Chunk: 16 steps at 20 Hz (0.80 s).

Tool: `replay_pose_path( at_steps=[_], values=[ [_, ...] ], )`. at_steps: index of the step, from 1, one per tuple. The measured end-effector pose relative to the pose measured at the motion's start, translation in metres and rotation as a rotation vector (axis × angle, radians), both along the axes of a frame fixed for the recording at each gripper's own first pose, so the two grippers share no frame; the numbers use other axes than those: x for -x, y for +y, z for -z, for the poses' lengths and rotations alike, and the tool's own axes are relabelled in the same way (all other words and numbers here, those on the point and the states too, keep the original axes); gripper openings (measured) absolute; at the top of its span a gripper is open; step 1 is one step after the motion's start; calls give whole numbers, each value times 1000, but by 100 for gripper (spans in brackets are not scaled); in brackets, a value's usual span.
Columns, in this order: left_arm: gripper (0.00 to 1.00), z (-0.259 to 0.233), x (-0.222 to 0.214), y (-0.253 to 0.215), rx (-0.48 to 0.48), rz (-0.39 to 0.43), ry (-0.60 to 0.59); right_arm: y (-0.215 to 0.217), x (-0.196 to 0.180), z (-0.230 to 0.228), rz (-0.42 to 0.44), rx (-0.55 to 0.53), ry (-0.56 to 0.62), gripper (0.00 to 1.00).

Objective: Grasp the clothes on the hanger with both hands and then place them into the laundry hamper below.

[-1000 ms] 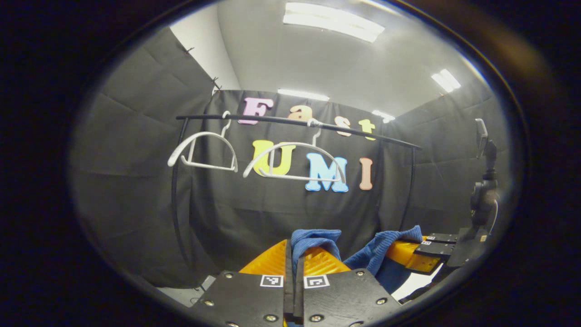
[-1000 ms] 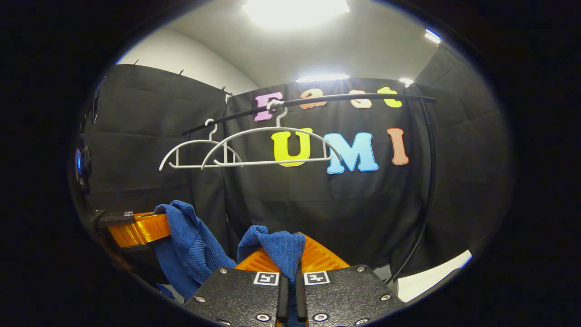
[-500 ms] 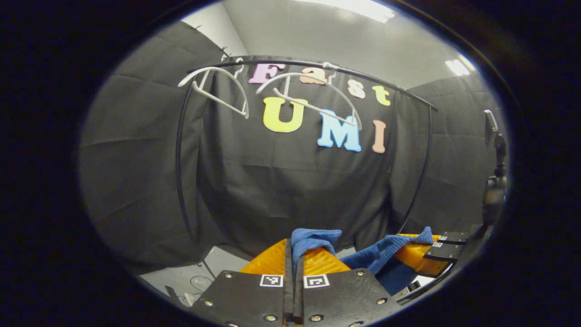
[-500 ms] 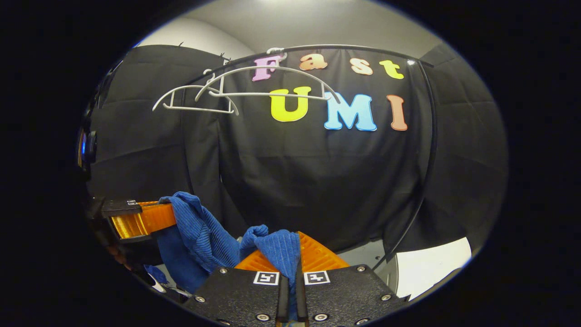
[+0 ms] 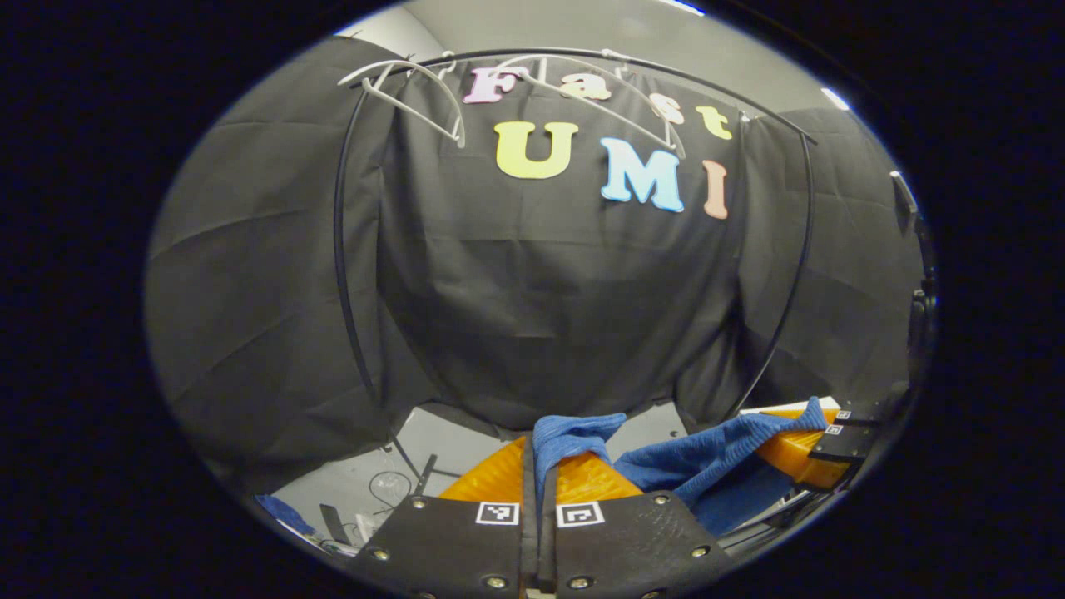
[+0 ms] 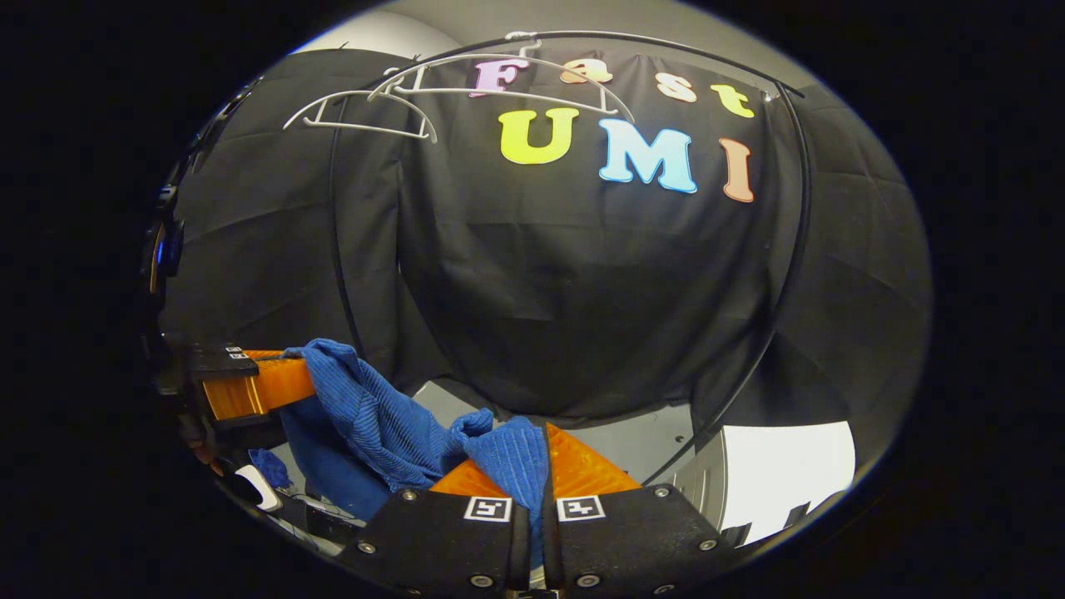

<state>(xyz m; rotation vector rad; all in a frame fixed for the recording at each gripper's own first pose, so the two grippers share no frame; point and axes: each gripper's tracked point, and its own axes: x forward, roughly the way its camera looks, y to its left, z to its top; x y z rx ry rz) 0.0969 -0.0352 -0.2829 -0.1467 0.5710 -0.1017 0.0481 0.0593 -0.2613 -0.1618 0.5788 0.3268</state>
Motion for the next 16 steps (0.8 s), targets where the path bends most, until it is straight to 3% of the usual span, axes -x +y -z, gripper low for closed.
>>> replay_pose_path(
  at_steps=[9, 10, 12, 16],
  values=[
    [1, 83, 45, -4, -78, 31, 177, -13, 15, 54, -9, 77, 116, 6],
    [6, 91, 48, -3, -88, 35, 197, -15, 16, 59, -7, 82, 131, 6],
    [2, 97, 56, -3, -105, 52, 225, -19, 23, 70, -1, 98, 156, 8],
    [8, 119, 76, -11, -100, 86, 292, -21, 37, 89, -2, 110, 212, 12]
  ],
)
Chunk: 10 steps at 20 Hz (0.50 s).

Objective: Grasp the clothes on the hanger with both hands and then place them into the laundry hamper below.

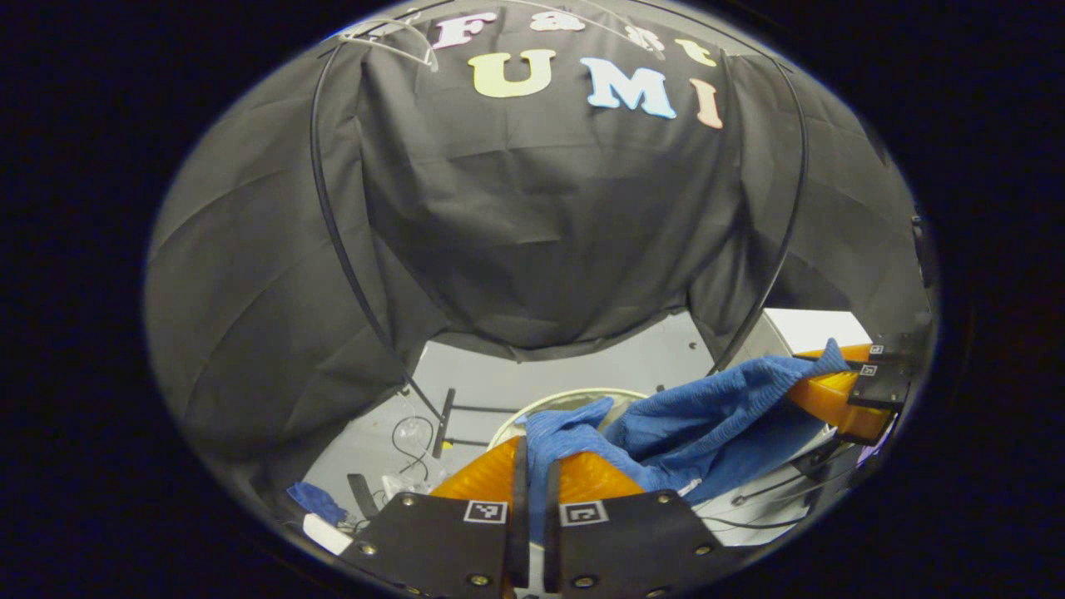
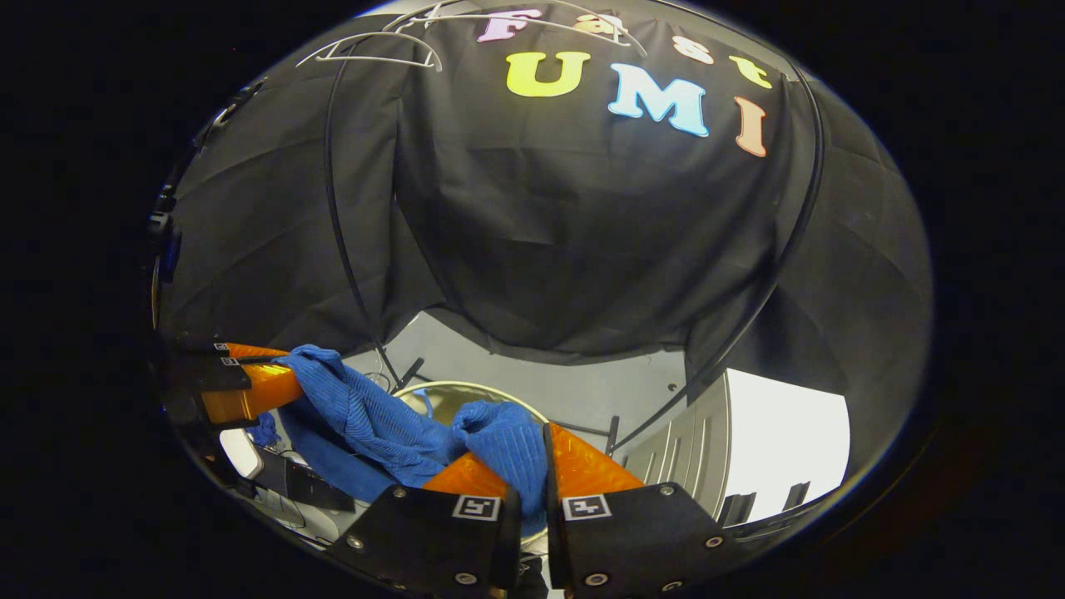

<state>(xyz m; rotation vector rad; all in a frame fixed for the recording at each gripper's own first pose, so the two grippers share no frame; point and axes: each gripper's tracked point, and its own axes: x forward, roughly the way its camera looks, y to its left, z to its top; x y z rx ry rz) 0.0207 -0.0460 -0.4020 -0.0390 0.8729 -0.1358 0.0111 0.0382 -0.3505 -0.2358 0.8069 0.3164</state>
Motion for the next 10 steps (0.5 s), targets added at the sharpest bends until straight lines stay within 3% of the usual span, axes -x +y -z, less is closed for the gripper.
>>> replay_pose_path(
  at_steps=[1, 2, 4, 5, 7, 9, 10],
  values=[
    [11, 4, 4, 0, 1, -1, 12, 3, 3, 4, -7, -7, 18, 18],
    [29, 6, 6, 1, 2, -1, 12, 6, 6, 9, -22, -14, 37, 18],
    [65, -1, 0, 2, 5, 3, -17, 11, 12, 10, -31, -26, 42, 42],
    [83, -6, 1, 2, 0, 6, -25, 12, 15, 9, -32, -25, 38, 60],
    [86, -13, -1, 5, -14, -2, -38, 14, 17, 8, -29, -27, 34, 82],
    [92, -20, -4, 10, -22, -22, -57, 15, 14, 2, -22, -32, 19, 91],
    [86, -27, -8, 14, -23, -34, -77, 16, 12, -3, -19, -35, 5, 92]
  ],
)
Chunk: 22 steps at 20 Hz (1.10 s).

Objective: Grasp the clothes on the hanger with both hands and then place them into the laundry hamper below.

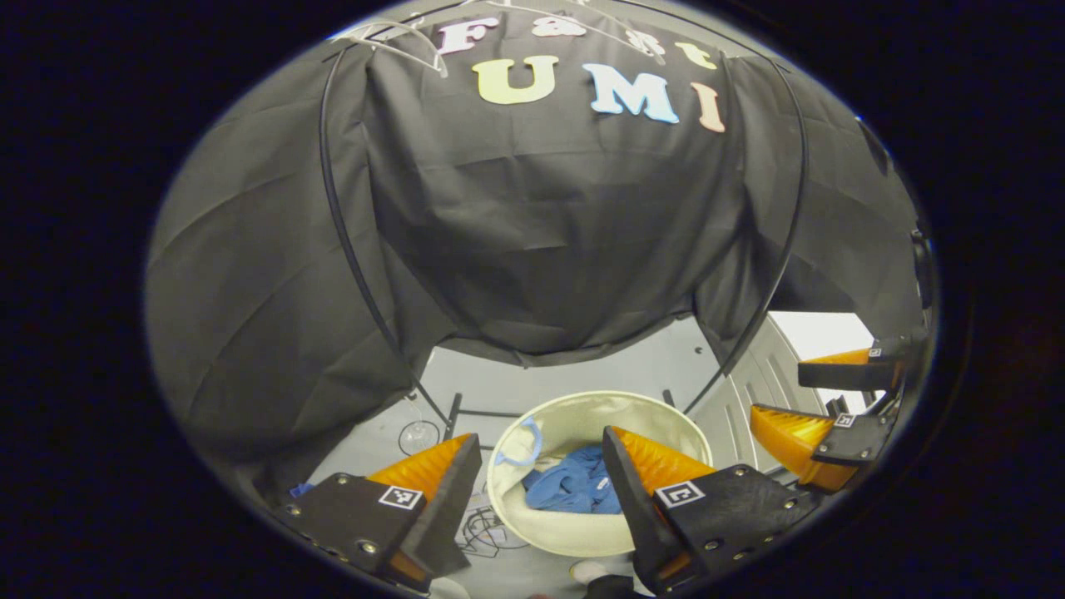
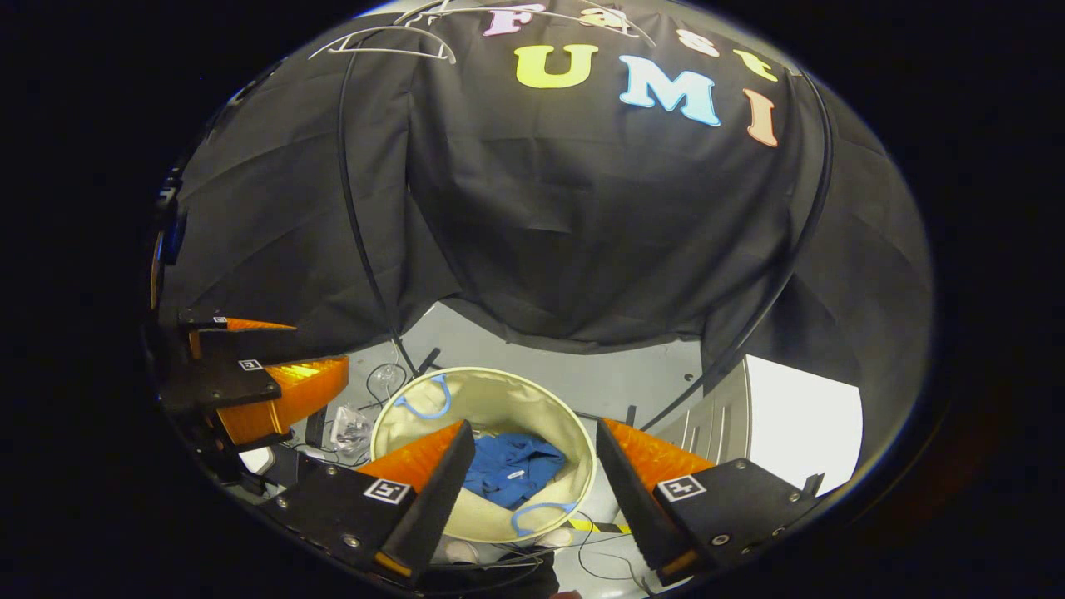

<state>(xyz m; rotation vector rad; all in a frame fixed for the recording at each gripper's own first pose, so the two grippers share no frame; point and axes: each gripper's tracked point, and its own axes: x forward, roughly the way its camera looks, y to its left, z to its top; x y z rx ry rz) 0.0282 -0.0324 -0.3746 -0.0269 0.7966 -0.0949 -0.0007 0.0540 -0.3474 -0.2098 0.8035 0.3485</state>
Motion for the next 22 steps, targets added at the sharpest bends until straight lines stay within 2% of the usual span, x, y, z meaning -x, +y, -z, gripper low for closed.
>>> replay_pose_path(
  at_steps=[4, 9, 10, 15, 19, 22],
  values=[
    [85, -54, -17, 19, 5, -36, -132, -6, -10, -53, 34, -26, -132, 94],
    [90, -164, -38, 39, 20, -41, -334, -18, -28, -147, 78, -55, -371, 94],
    [85, -187, -43, 42, 22, -44, -374, -21, -31, -164, 87, -67, -405, 94],
    [88, -277, -46, 50, 26, -45, -532, -44, -23, -237, 158, -128, -537, 95],
    [91, -325, -22, 62, 35, -51, -614, -69, -18, -278, 199, -132, -622, 95],
    [91, -326, -15, 60, 44, -64, -646, -90, -16, -301, 237, -146, -677, 95]
  ],
)
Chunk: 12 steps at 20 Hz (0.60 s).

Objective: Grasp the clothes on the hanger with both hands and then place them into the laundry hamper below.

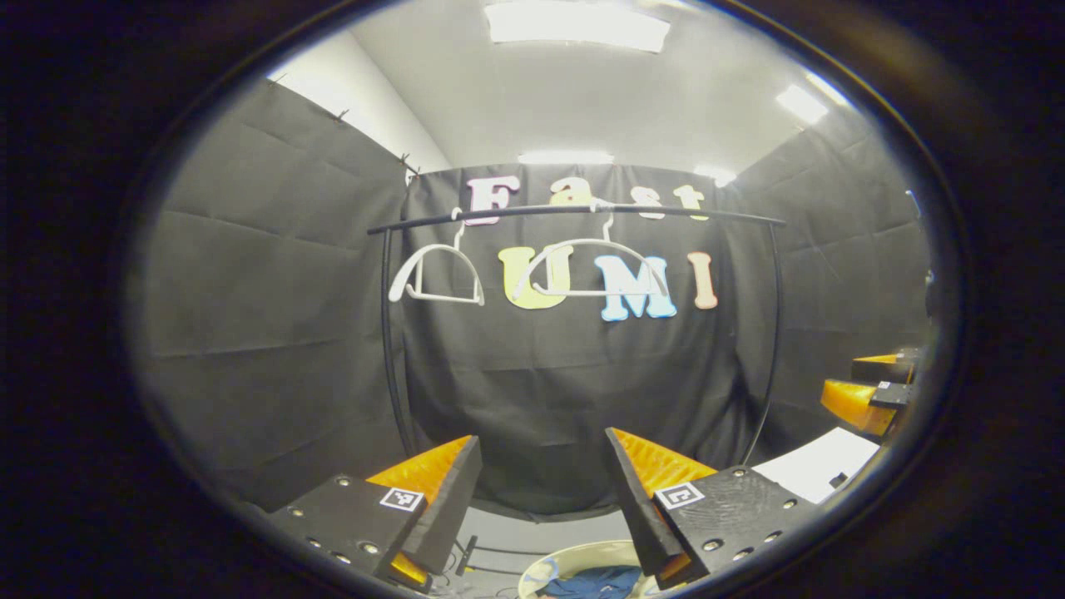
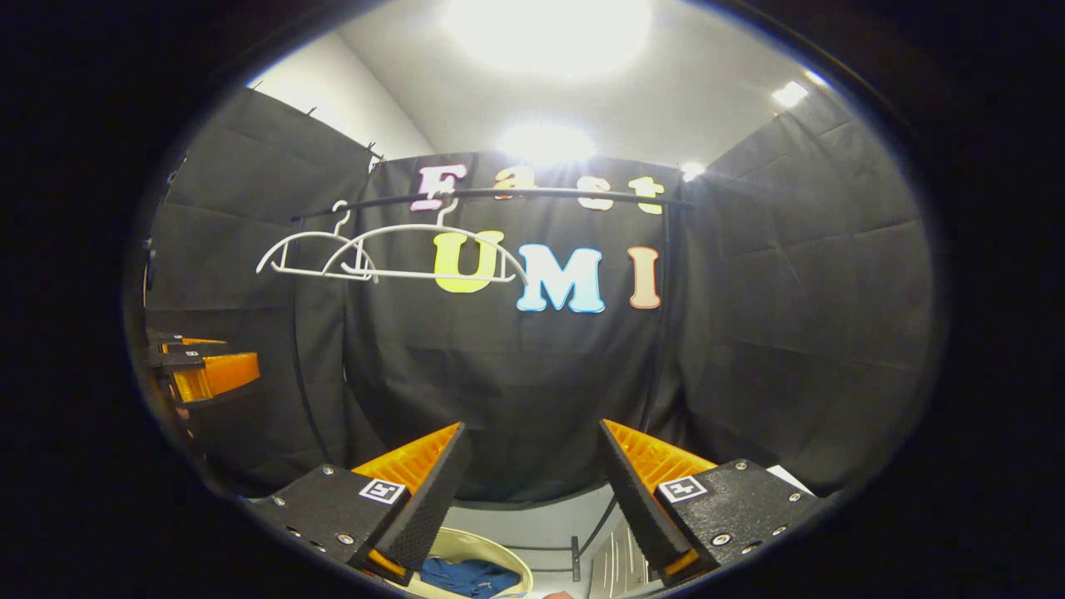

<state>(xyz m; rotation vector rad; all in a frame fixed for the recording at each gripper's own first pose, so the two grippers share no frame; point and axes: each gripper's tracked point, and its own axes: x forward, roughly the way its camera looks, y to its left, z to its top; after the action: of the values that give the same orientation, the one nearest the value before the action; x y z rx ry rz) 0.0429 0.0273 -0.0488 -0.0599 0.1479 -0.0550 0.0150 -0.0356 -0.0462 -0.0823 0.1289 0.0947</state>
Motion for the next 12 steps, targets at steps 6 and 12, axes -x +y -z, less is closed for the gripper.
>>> replay_pose_path(
  at_steps=[6, 12],
  values=[
    [91, -7, 20, 7, 5, -25, -26, -38, 8, -19, 90, -29, -68, 94],
    [91, -17, 26, 14, -9, -61, -57, -39, 13, -23, 102, -44, -76, 94]
  ],
)
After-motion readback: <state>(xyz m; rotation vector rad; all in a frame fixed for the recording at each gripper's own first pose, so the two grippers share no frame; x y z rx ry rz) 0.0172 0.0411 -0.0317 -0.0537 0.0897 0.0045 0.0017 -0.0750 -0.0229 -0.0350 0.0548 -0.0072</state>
